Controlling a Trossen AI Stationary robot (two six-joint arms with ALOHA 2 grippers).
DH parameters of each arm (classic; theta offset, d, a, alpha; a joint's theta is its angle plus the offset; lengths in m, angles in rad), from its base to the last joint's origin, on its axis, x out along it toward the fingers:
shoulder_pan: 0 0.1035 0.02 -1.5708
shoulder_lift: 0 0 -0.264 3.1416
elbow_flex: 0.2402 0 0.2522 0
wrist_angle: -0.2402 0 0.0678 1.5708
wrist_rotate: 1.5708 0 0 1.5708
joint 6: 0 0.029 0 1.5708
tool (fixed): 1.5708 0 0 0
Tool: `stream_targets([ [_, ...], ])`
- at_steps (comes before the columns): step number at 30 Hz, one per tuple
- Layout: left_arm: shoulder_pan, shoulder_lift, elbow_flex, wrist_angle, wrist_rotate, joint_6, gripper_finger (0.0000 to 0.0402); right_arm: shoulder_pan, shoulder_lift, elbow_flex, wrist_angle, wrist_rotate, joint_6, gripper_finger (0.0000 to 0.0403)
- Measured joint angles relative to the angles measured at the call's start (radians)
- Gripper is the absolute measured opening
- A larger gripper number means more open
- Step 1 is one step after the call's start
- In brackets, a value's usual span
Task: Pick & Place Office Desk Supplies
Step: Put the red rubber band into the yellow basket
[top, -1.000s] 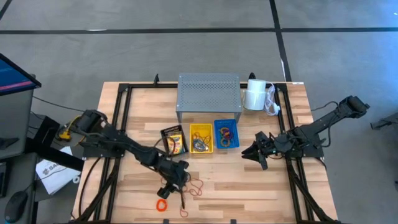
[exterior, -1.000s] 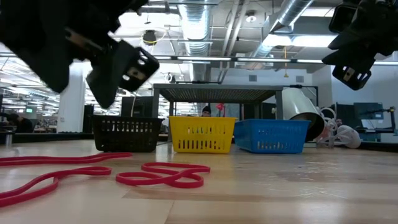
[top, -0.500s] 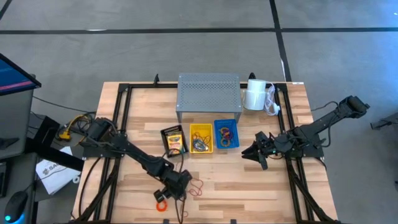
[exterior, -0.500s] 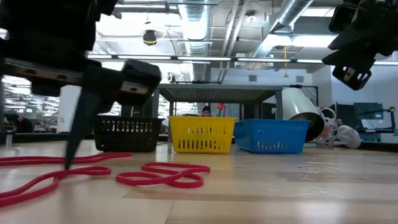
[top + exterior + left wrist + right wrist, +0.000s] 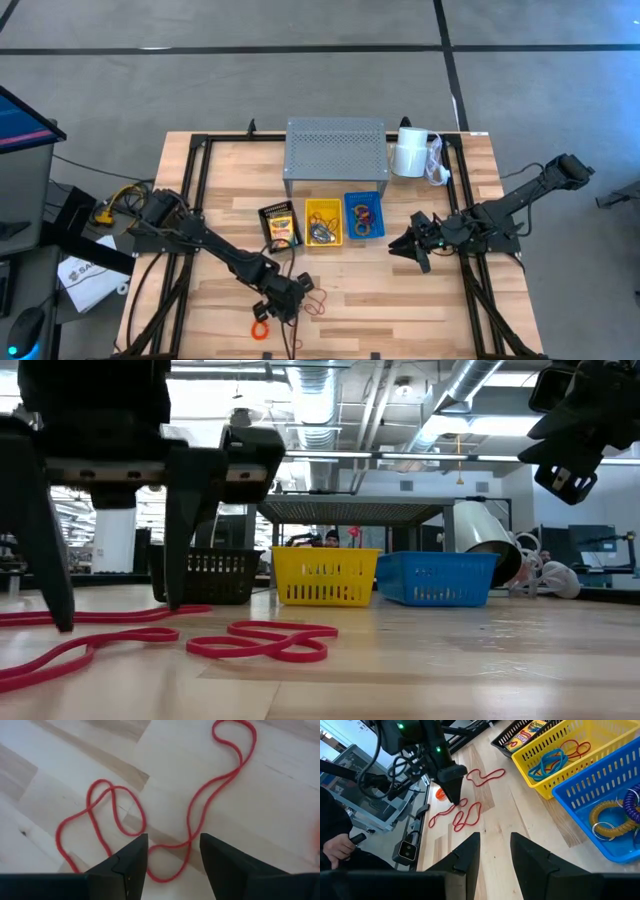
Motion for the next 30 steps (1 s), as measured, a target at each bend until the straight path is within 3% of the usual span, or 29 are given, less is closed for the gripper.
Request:
stream_targets([
  [17, 0.004, 0.063, 0.0, 0.021, 0.085, -0.004, 0.0144, 0.0, 0.0, 0.0, 0.0, 0.0, 0.0, 0.0106],
  [22, 0.015, 0.065, -0.001, 0.018, 0.134, -0.005, 0.0097, 0.0, 0.0, 0.0, -0.001, 0.0, 0.0, 0.0106],
  [27, 0.02, 0.067, -0.002, 0.016, 0.159, -0.034, 0.002, 0.0, 0.0, 0.0, 0.0, 0.0, 0.0, 0.0106],
  [30, 0.025, 0.067, -0.002, 0.02, 0.162, -0.111, 0.0007, 0.0, 0.0, 0.0, 0.0, 0.0, 0.0, 0.0106],
])
